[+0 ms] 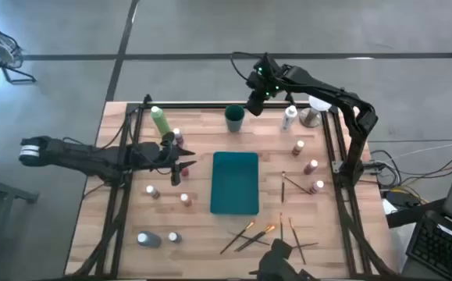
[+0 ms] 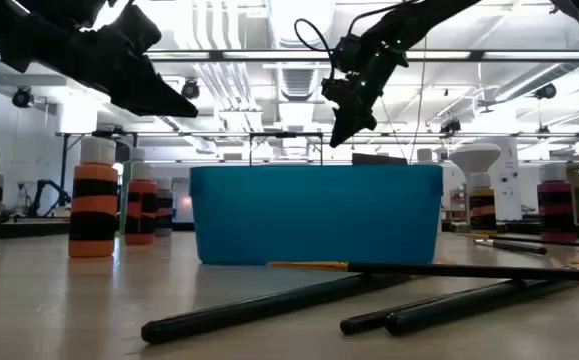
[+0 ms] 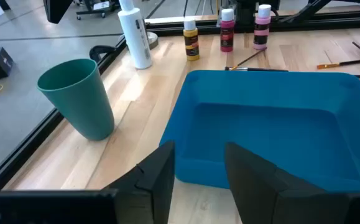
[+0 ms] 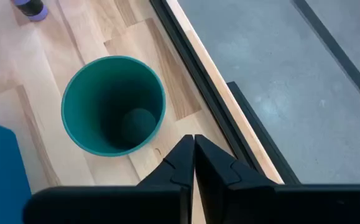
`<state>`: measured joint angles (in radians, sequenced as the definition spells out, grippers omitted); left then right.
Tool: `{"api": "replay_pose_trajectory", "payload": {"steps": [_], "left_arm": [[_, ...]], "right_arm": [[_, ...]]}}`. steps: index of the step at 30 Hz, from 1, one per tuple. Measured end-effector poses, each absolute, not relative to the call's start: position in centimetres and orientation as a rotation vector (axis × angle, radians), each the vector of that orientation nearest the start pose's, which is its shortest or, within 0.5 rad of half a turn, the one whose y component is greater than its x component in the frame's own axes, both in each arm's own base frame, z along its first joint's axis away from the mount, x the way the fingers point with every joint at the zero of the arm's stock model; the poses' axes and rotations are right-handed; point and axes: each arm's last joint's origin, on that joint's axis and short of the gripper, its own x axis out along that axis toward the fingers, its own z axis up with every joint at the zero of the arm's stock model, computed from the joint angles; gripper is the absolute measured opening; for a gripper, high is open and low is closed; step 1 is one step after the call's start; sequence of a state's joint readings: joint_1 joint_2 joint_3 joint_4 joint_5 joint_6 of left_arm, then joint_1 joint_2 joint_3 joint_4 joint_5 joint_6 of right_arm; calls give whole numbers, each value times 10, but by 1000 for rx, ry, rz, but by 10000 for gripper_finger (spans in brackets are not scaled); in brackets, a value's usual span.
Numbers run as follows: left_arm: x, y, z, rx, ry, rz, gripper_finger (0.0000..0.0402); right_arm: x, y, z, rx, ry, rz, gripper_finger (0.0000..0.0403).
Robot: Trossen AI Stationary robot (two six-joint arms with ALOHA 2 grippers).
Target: Pick & Place Paint Supplies
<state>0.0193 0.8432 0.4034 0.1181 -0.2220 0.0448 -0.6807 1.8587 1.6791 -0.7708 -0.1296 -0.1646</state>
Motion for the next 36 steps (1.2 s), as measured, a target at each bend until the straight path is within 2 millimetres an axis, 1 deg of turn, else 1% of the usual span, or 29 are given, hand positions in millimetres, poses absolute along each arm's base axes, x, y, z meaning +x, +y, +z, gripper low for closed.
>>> {"api": "replay_pose_trajectory", "payload": {"steps": [30,36], "left_arm": [[183,10,220,76,326,232,145],[183,10,220,77,326,231,145]], "right_arm": [[315,-251,294,228,919,-432,8],[322,-255,300,186,829,-446,8]]}}
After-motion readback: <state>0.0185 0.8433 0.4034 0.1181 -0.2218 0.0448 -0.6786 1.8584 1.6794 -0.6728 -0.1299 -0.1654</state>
